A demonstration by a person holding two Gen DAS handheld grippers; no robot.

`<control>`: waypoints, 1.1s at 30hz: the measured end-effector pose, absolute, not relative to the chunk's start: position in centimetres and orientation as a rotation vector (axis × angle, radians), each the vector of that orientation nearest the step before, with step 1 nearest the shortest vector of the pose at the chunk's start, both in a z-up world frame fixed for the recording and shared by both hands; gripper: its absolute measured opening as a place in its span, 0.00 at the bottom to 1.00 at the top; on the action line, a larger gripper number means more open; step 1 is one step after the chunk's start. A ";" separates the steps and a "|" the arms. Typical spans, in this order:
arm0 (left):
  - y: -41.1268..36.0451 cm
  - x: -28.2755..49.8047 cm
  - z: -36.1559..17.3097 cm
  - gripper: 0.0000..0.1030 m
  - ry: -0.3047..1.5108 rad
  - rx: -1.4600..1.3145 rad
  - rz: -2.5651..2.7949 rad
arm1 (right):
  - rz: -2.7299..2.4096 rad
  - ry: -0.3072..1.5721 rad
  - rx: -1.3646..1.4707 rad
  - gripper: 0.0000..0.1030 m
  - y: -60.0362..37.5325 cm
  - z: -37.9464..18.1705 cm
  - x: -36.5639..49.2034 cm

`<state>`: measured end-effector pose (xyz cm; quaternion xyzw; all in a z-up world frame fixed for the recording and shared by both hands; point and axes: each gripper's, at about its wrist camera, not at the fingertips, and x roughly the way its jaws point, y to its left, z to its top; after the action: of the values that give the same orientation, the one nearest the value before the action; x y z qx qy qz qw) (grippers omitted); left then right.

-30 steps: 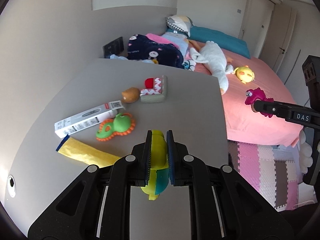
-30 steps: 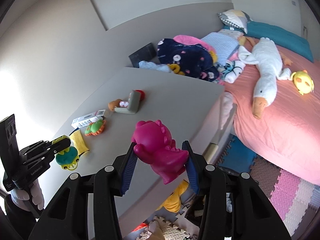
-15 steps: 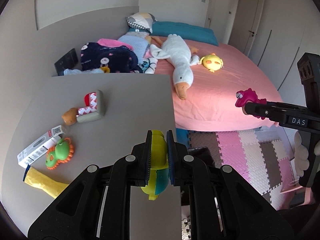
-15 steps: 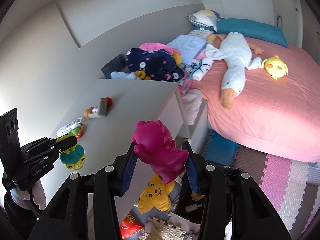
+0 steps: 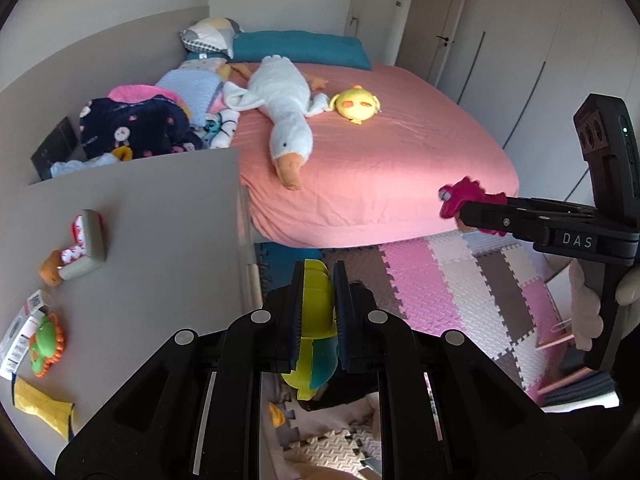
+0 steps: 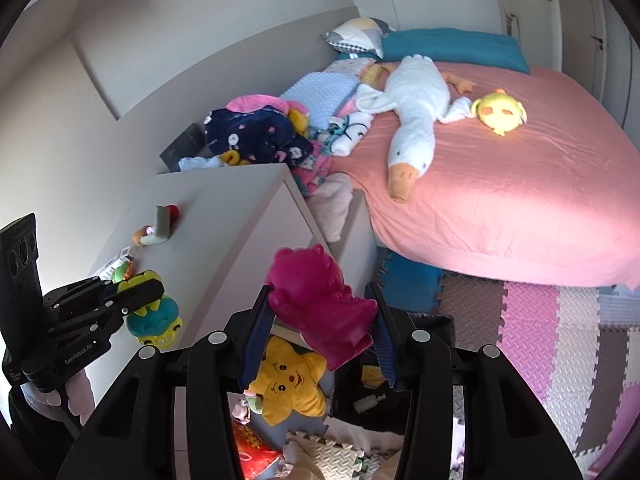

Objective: Collect trash
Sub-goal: 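Carry the frog toy and pink dinosaur over the black bin and release both, then move both open grippers back over the desk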

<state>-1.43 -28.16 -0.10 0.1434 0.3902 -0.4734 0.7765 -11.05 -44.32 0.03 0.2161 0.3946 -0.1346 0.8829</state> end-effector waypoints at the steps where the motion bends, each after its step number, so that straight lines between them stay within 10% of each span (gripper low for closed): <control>1: -28.7 -1.6 -0.3 0.28 0.856 0.314 -1.036 | -0.293 0.824 0.454 0.57 -44.5 0.0 -11.2; 2: -29.3 -1.8 -0.6 0.63 0.864 0.326 -1.039 | -0.315 0.820 0.455 0.61 -44.8 0.0 -11.6; 4: -30.1 -2.4 -0.8 0.86 0.836 0.352 -1.019 | -0.354 0.813 0.453 0.64 -45.2 0.0 -12.2; 33: -26.1 0.2 -1.6 0.86 0.862 0.313 -0.864 | -0.234 0.847 0.406 0.64 -43.2 -0.7 -7.9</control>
<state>0.17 -26.13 -1.65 0.1461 0.4030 -0.4039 0.8081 -7.85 -43.20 -0.67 0.1950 0.4072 -0.1125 0.8851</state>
